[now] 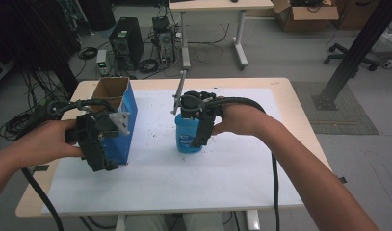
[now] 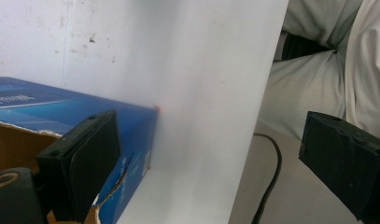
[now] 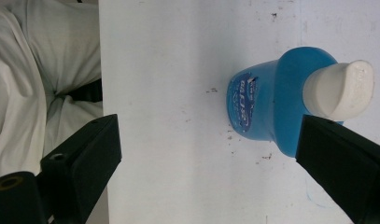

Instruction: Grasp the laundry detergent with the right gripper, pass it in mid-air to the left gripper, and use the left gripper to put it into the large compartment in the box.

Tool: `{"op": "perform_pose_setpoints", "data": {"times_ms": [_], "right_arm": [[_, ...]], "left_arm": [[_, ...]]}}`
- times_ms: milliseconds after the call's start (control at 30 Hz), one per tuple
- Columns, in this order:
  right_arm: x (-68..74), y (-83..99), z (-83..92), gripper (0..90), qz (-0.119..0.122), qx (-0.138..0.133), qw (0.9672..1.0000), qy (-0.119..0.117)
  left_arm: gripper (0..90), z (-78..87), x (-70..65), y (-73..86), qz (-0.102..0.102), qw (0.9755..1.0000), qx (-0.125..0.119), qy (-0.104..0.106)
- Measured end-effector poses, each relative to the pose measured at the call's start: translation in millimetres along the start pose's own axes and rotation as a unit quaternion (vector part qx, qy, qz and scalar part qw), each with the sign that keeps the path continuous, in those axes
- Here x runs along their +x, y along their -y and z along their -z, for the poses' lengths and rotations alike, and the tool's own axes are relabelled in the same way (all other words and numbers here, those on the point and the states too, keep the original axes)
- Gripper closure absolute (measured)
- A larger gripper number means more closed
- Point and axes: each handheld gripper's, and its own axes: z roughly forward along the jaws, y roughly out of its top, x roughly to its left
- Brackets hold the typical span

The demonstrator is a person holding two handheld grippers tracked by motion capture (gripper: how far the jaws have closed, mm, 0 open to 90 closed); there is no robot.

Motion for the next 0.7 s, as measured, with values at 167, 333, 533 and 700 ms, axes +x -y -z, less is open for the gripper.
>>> {"op": "perform_pose_setpoints", "data": {"times_ms": [167, 333, 533, 700], "right_arm": [[0.3, 1.1, 1.8, 6.4, -0.001, -0.002, 1.0, 0.002], [-0.9, 2.2, 2.8, 6.5, -0.001, -0.003, 1.0, 0.002], [-5.6, 7.4, 10.5, 6.2, -0.007, -0.016, 0.9998, 0.008], [-13.2, 13.2, 16.7, 5.8, -0.009, -0.036, 0.9991, 0.02]], "left_arm": [[6.1, 1.1, 1.8, -1.0, -0.005, 1.0, 0.001, -0.003], [6.0, 1.5, 1.4, -1.5, 0.0, 1.0, -0.003, -0.003], [5.9, 2.0, 2.0, -2.5, 0.0, 1.0, -0.005, -0.006], [5.9, 1.4, 3.3, -2.5, 0.0, 1.0, 0.0, -0.006]]}}
